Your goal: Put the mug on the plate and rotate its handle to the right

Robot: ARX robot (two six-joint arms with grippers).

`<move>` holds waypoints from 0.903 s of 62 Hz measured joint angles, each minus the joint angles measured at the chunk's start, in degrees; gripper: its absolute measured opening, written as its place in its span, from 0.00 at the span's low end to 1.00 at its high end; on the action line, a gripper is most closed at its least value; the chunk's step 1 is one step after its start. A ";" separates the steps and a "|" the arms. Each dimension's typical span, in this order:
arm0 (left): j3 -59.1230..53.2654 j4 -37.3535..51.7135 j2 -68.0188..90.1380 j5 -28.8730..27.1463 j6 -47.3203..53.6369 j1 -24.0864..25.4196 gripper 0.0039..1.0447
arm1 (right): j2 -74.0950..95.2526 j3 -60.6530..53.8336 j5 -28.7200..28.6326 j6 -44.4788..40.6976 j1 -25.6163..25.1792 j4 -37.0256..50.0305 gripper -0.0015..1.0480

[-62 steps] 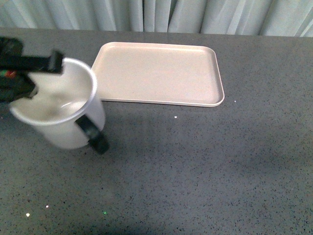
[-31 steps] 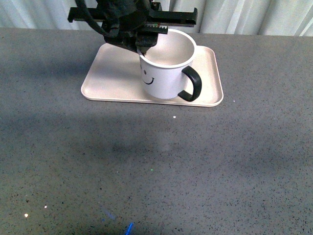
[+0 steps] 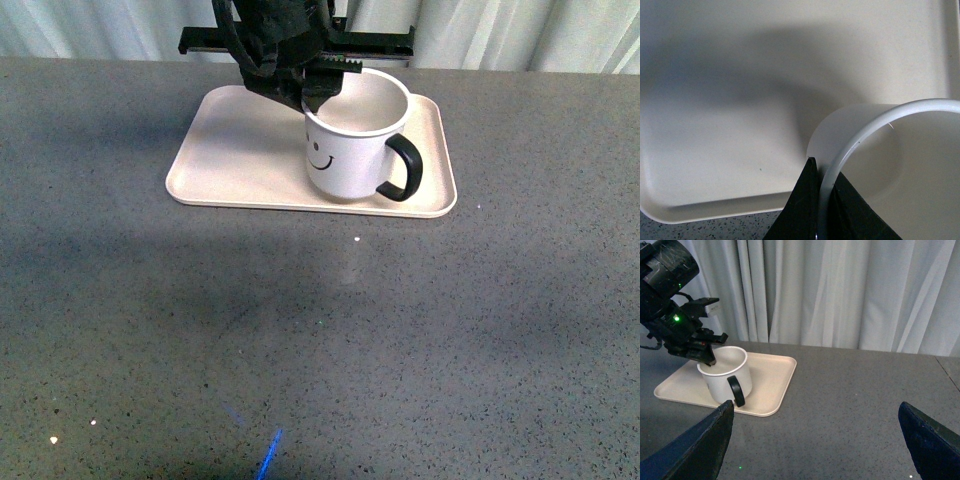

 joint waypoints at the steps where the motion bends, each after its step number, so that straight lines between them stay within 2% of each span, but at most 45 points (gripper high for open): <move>1: 0.24 -0.02 0.26 0.17 -0.02 0.02 0.02 | 0.00 0.00 0.00 0.02 0.00 0.00 0.91; 28: 2.69 -0.31 3.58 0.79 -0.09 1.11 0.02 | 0.00 0.00 0.00 0.00 0.00 0.00 0.91; 45: 1.60 2.38 2.80 2.05 0.11 1.14 0.40 | 0.00 0.00 0.00 0.00 0.00 0.00 0.91; 56: -5.44 8.04 -3.32 1.97 1.01 1.90 0.67 | 0.00 0.00 0.00 0.00 0.00 0.00 0.91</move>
